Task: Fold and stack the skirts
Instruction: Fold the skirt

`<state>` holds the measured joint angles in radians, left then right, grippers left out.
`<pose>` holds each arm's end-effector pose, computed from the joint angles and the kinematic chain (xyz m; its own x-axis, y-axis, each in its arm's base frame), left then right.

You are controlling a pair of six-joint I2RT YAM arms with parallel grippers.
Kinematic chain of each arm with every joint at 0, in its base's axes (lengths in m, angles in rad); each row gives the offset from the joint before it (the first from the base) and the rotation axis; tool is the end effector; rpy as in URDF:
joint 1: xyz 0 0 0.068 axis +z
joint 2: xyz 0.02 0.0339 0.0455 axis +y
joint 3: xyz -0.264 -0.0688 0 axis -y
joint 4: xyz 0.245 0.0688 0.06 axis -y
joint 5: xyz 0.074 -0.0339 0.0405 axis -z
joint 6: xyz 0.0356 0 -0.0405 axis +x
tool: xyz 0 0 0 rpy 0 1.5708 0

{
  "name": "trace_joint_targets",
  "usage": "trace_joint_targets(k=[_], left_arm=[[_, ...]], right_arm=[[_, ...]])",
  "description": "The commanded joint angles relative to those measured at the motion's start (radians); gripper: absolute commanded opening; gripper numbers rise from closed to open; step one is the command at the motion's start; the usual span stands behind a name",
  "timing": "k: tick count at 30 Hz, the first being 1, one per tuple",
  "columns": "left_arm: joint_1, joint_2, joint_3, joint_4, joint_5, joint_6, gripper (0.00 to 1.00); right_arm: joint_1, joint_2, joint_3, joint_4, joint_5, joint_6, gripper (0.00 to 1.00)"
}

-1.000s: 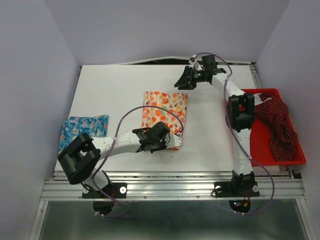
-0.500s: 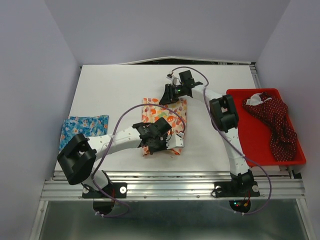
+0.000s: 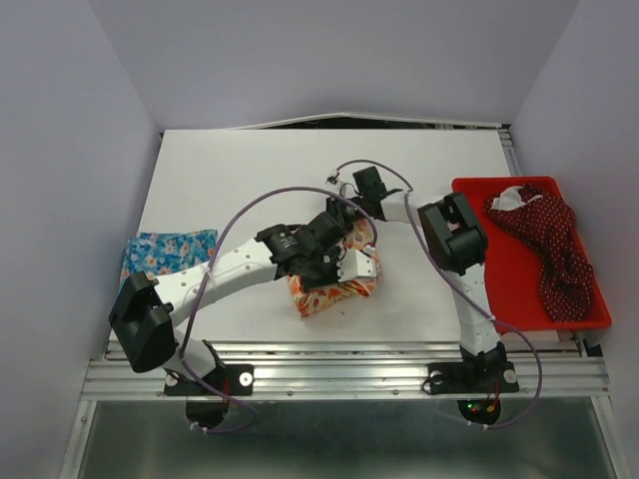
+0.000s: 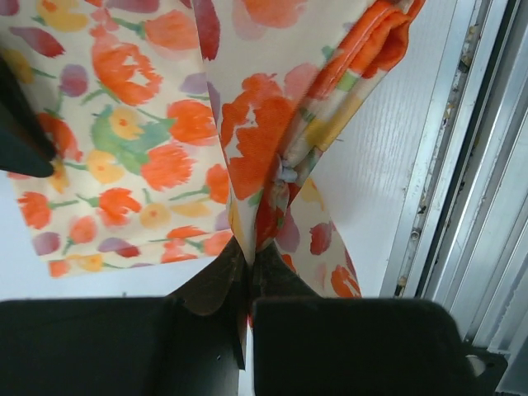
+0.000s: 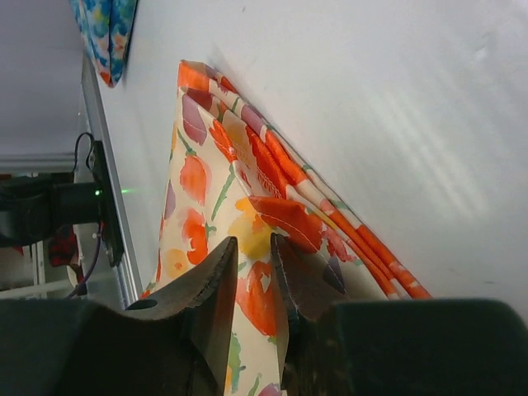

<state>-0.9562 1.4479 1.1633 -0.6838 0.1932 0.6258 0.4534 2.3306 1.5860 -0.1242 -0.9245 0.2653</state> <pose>0.1682 -0.2501 0.2745 0.1213 0.8250 -0.5519 0.9790 -0.0077 0.2037 0.4229 0.2377 0.1101 -0.8531 -0.2400 -0.4633 -0.5218 0.3922 0.7575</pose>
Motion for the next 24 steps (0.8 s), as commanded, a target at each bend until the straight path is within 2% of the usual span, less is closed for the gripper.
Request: trace_joint_targets(k=[1,10,15,24], left_arm=[[0.016,-0.018,0.09,-0.059,-0.021,0.046,0.0],[0.135,0.061,0.096,-0.013,-0.038,0.158,0.0],[0.158,0.078,0.043,0.029,-0.035,0.192,0.0],[0.174,0.106,-0.073,0.262,-0.106,0.201,0.0]], right_arm=[[0.062,-0.019,-0.122,0.02,0.036,-0.017,0.29],[0.12,-0.12,-0.308,0.112,0.009,0.054,0.29],[0.12,-0.132,-0.307,0.101,0.021,0.041,0.29],[0.12,-0.117,-0.281,0.072,-0.004,0.041,0.28]])
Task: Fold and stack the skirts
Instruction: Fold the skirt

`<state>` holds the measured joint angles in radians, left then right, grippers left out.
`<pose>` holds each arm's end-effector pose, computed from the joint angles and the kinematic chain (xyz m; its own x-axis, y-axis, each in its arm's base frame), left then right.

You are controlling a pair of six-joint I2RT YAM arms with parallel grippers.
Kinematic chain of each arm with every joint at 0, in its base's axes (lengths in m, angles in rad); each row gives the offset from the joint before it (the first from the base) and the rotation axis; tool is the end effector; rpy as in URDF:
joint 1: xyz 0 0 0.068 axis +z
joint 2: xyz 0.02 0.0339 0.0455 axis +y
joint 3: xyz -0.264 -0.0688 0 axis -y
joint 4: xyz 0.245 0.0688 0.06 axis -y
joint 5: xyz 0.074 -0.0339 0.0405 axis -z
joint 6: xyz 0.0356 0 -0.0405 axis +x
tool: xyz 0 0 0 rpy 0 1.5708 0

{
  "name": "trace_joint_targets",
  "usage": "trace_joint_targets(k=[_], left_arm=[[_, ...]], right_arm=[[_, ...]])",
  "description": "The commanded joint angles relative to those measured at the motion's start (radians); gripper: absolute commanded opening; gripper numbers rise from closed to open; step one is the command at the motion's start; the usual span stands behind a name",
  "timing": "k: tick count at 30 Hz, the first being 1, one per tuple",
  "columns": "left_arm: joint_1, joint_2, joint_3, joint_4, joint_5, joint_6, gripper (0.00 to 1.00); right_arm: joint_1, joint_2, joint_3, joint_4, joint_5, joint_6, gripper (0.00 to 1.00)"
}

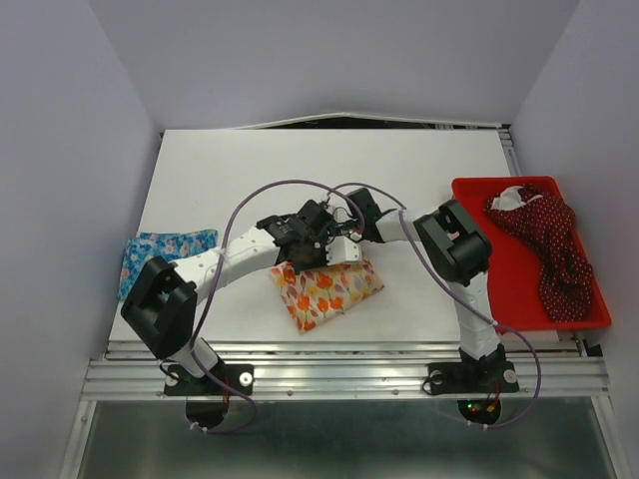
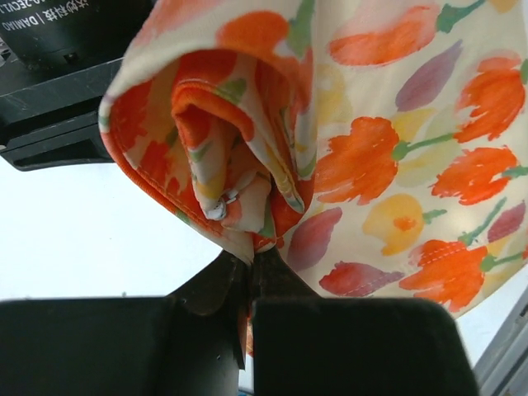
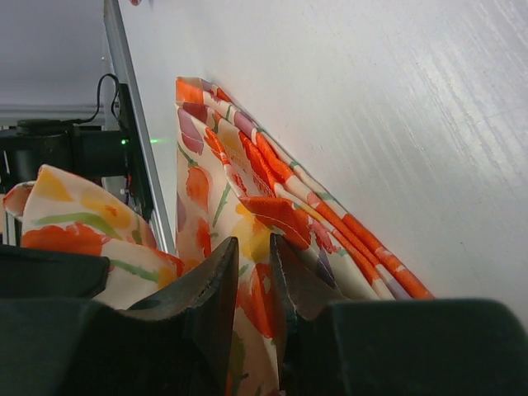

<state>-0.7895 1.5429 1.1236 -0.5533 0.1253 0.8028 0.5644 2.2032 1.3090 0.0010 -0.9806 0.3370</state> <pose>0.2239 -0.2320 0.2421 0.1381 0.8742 -0.4655 0.9424 0.0286 0.3333 0.3518 0.2577 0.0999 -0.8652 -0.3299 -0.3776 -0.4786 0.3186 0.8182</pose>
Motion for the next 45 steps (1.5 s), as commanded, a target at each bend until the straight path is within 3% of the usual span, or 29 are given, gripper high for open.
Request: trace_joint_targets(k=[1,6,14,24,30,31,32,37,40,45], left_arm=[[0.007,0.014,-0.06,0.157,-0.056,0.022,0.0],[0.007,0.036,-0.14,0.321,-0.107,0.022,0.0],[0.004,0.103,-0.246,0.412,-0.115,0.03,0.0],[-0.017,0.148,-0.286,0.385,-0.067,0.052,0.0],[-0.02,0.154,-0.295,0.349,-0.047,0.044,0.0],[-0.02,0.155,-0.294,0.349,-0.047,0.041,0.02],[-0.019,0.157,-0.289,0.348,-0.044,0.038,0.11],[0.013,0.143,-0.239,0.319,-0.044,0.051,0.32],[0.045,0.132,-0.17,0.294,-0.029,0.081,0.5],[0.091,0.126,-0.064,0.231,-0.013,0.113,0.54]], right_arm=[[0.009,0.012,0.002,-0.058,0.054,-0.03,0.28],[0.009,0.026,0.041,-0.073,0.059,-0.03,0.28],[0.009,0.024,0.065,-0.111,0.076,-0.047,0.28],[-0.003,0.016,0.193,-0.141,0.131,-0.03,0.31],[-0.076,0.076,0.377,-0.183,0.143,-0.041,0.34],[-0.092,0.09,0.404,-0.2,0.151,-0.053,0.34],[-0.092,0.096,0.415,-0.213,0.173,-0.068,0.34],[-0.122,0.118,0.432,-0.297,0.241,-0.136,0.34],[-0.135,0.101,0.411,-0.308,0.234,-0.135,0.34],[-0.221,0.026,0.383,-0.32,0.22,-0.131,0.34]])
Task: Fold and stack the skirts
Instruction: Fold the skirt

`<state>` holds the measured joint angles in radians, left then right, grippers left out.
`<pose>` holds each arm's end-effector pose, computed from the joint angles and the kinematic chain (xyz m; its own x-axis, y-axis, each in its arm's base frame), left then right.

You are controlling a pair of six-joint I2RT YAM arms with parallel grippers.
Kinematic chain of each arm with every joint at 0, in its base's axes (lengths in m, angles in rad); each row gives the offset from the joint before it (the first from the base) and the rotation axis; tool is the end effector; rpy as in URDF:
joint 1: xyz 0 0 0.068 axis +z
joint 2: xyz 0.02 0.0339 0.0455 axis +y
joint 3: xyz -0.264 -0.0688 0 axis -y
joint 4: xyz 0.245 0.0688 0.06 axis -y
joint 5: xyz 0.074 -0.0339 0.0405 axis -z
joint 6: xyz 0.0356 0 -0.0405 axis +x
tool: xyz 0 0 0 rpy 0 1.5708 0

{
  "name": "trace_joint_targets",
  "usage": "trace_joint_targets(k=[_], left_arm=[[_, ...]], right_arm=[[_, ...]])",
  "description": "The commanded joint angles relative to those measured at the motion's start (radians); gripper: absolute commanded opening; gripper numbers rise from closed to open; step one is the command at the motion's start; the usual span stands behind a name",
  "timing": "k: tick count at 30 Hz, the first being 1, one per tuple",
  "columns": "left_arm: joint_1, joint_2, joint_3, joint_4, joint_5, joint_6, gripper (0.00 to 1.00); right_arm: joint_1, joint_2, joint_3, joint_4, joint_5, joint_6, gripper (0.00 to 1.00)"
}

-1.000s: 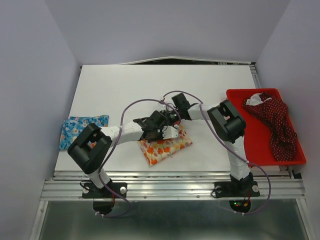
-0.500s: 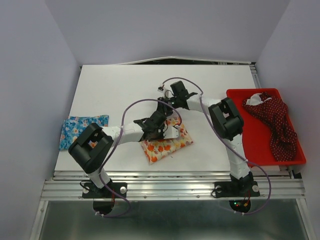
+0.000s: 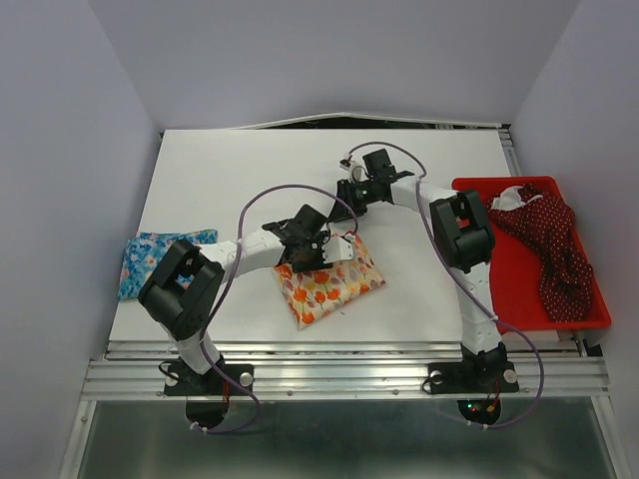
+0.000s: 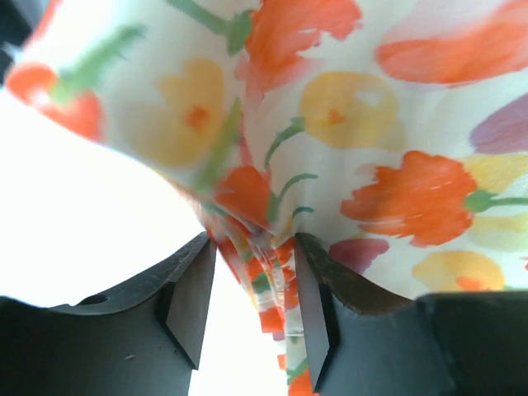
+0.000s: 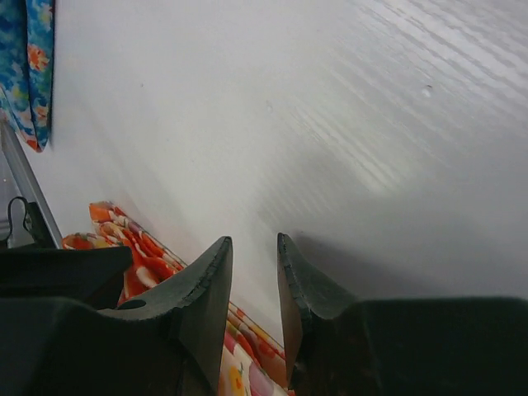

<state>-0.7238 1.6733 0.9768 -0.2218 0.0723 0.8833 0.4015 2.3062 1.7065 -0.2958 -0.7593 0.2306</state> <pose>0.2530 -0.2270 0.1780 0.1580 0.8890 -0.4297 0.9001 0.0492 0.4328 0.4466 0.2162 0.1426 -0.8548 -0.1828 -0.4858 -0.4974 0.5560 0.6660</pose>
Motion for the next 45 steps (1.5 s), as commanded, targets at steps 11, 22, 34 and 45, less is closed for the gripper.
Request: trace_joint_targets(k=[11,22,34,45], left_arm=[[0.104,-0.066,0.41,-0.264,0.082,-0.013,0.86],[0.181,-0.297,0.073,-0.22,0.441,-0.441,0.99],[0.349,-0.02,0.064,-0.123,0.486,-0.6,0.68],[0.405,0.18,0.445,-0.068,0.42,-0.607,0.69]], right_arm=[[-0.125,-0.324,-0.094,-0.206,-0.066,-0.189,0.35],[0.072,-0.501,-0.395,-0.272,-0.147,-0.326,0.35],[0.01,-0.248,-0.41,-0.046,0.024,-0.136,0.31],[-0.081,-0.335,-0.432,-0.008,0.141,-0.019,0.34]])
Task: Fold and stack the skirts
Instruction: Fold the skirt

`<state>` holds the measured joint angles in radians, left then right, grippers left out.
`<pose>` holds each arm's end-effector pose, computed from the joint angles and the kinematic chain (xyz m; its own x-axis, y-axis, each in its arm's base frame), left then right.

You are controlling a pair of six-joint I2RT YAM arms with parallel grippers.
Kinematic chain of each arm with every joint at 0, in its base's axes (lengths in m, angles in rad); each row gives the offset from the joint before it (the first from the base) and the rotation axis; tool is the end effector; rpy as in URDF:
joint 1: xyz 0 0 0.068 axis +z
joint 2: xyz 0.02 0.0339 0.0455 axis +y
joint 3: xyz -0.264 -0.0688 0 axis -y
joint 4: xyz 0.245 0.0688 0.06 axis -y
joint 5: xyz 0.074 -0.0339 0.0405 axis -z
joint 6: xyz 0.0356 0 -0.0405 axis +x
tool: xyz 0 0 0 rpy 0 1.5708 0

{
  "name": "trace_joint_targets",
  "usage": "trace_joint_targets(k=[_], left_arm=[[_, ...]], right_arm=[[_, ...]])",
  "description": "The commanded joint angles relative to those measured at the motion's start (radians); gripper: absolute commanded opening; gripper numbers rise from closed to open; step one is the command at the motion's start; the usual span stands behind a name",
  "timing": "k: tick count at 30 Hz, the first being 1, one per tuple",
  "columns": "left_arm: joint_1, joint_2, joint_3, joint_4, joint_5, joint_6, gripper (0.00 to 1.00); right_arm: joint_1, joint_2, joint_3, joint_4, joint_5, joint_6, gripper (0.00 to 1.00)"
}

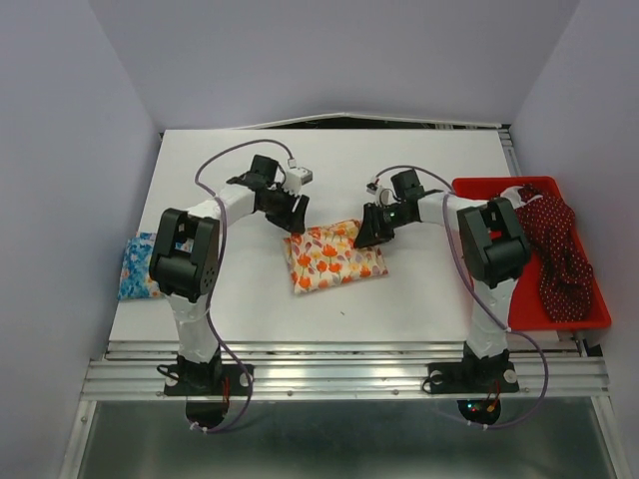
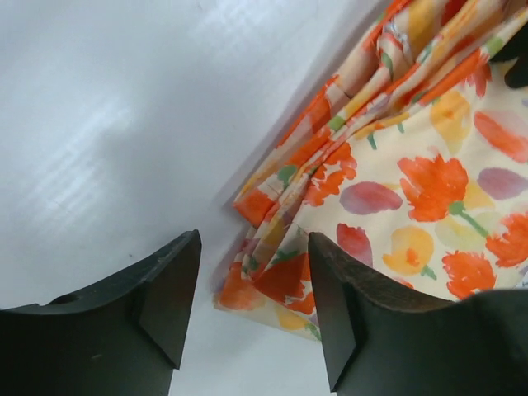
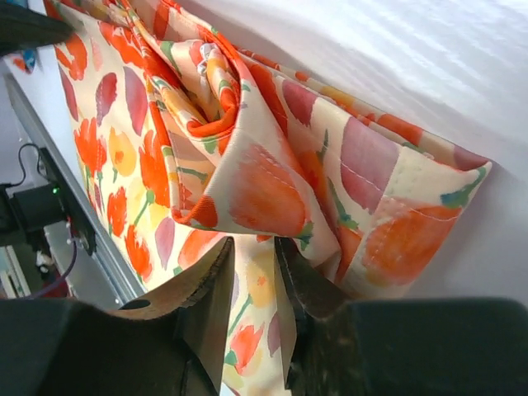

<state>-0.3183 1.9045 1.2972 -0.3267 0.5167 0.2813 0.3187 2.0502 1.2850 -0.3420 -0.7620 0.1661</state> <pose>0.3785 -0.1432 0.1880 -0.5806 0.4454 -0.6815 0.7414 0.6352 -0.2165 0.3766 0.1501 0.1321 -0.9237 -0.1788 -0.3389 -0.3723 0.6285 0.6829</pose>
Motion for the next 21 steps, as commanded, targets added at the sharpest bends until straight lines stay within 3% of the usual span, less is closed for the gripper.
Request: trace_joint_targets(k=[1,2,3,5,7,12,15,21], left_arm=[[-0.001,-0.071,0.134,0.047,-0.039,0.001,0.73],[-0.001,-0.1,0.123,0.064,-0.05,0.007,0.79],[0.007,-0.173,0.105,0.115,-0.076,0.007,0.91],[0.028,-0.301,0.027,0.172,-0.083,-0.039,0.99],[0.071,-0.387,-0.06,0.277,-0.104,-0.118,0.99],[0.125,-0.554,-0.121,0.304,-0.236,-0.319,0.99],[0.163,-0.59,-0.147,0.275,-0.216,-0.341,0.99],[0.22,-0.689,-0.266,0.279,-0.19,-0.439,0.99]], right_arm=[[0.002,-0.079,-0.001,0.038,0.147,0.059,0.35],[0.013,-0.128,0.008,0.037,0.151,0.073,0.37],[0.034,-0.155,0.017,0.037,0.185,0.09,0.41],[0.06,-0.223,0.052,0.032,0.236,0.096,0.44],[0.118,-0.249,0.088,0.006,0.354,0.099,0.46],[0.301,-0.208,0.276,-0.104,0.726,0.096,0.42],[0.408,-0.145,0.376,-0.195,0.808,0.089,0.43],[0.511,0.042,0.583,-0.311,0.908,0.088,0.45]])
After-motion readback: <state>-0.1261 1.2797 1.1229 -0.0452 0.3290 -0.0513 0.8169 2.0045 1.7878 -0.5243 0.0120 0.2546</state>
